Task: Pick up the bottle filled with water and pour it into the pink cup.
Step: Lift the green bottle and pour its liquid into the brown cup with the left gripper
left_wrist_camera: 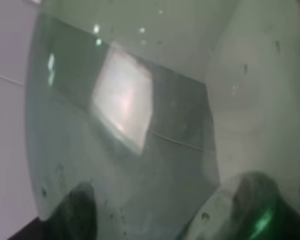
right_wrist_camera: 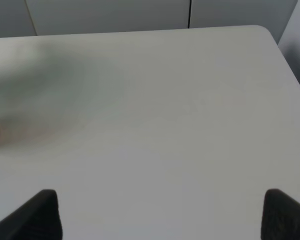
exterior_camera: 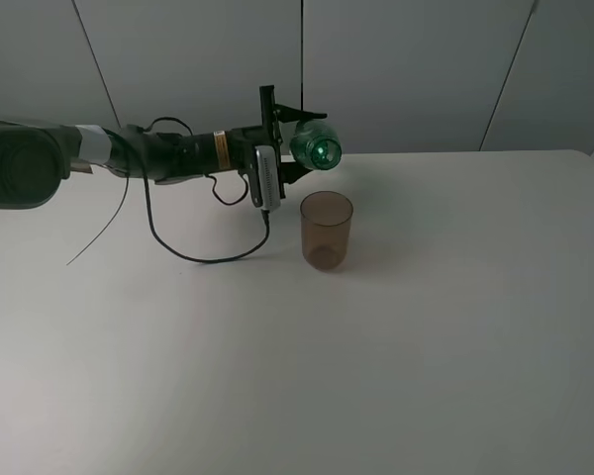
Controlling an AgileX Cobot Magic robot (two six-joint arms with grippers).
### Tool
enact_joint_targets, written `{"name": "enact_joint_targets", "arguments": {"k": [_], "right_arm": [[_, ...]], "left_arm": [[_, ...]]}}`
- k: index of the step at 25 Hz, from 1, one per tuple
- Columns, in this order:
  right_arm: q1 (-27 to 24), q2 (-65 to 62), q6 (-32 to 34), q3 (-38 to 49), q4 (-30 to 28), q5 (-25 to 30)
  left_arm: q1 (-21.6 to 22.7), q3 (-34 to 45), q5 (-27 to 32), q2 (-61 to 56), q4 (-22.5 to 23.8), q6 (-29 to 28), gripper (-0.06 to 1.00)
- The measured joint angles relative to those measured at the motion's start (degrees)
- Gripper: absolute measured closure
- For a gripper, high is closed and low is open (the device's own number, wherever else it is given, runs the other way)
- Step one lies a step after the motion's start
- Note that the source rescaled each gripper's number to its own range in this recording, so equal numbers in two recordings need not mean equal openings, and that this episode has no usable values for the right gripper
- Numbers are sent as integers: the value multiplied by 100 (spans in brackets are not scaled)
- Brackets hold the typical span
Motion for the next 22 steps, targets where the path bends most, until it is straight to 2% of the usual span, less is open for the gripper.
{"name": "enact_joint_targets", "arguments": {"k": [16, 22], "right_arm": [[0, 0, 0, 0, 0, 0], [0, 0, 0, 0, 0, 0]], "left_arm": [[-4, 0, 186, 0, 50, 1185, 93], [-4, -165, 355, 0, 132, 1348, 93]]}}
